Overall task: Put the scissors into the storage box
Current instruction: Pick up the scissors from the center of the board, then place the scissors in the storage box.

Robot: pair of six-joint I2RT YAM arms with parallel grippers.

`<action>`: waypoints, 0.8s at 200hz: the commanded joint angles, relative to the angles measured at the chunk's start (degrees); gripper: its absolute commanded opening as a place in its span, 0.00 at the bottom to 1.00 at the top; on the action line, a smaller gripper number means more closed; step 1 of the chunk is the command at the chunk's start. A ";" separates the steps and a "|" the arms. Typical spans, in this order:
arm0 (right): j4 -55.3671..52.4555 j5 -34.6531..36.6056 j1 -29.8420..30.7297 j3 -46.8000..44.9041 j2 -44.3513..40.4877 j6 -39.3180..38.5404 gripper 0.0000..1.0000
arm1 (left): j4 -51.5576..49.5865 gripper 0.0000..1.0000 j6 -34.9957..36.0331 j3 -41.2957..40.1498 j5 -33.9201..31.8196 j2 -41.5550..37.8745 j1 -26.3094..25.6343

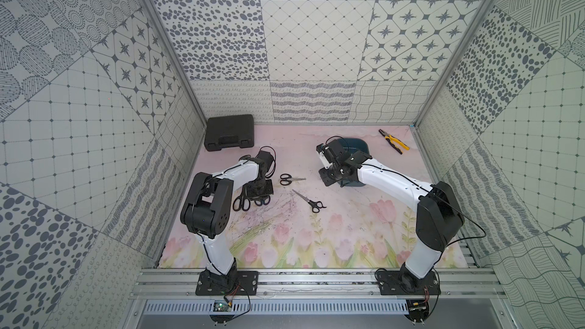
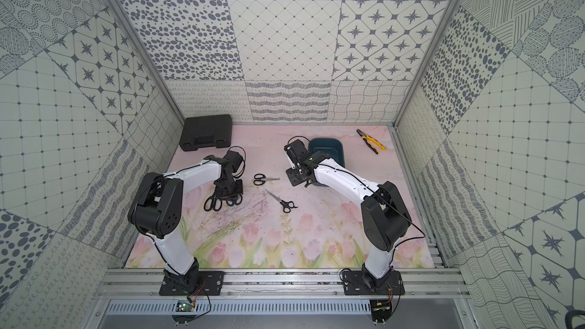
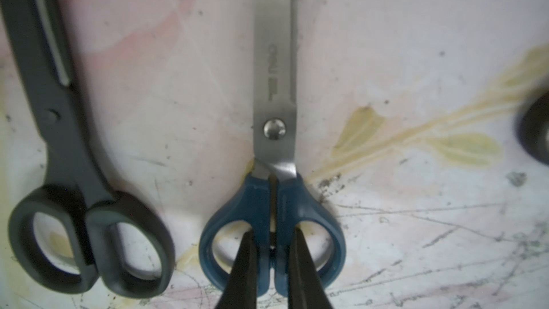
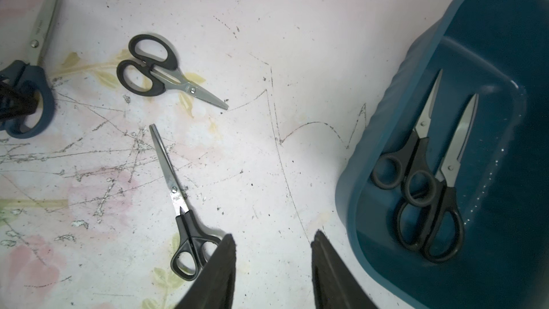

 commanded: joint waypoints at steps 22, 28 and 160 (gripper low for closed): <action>2.04 2.80 -0.47 1.38 -1.79 -1.80 0.46 | -1.60 0.00 1.36 -0.80 -1.81 -1.30 -0.76; 2.15 3.31 -0.63 1.23 -2.32 -1.82 0.47 | -2.09 0.00 1.25 -0.60 -2.37 -2.69 -0.87; 18.24 25.95 -13.86 -23.80 -35.46 11.60 0.57 | 5.92 0.00 2.56 61.59 7.79 20.34 -27.09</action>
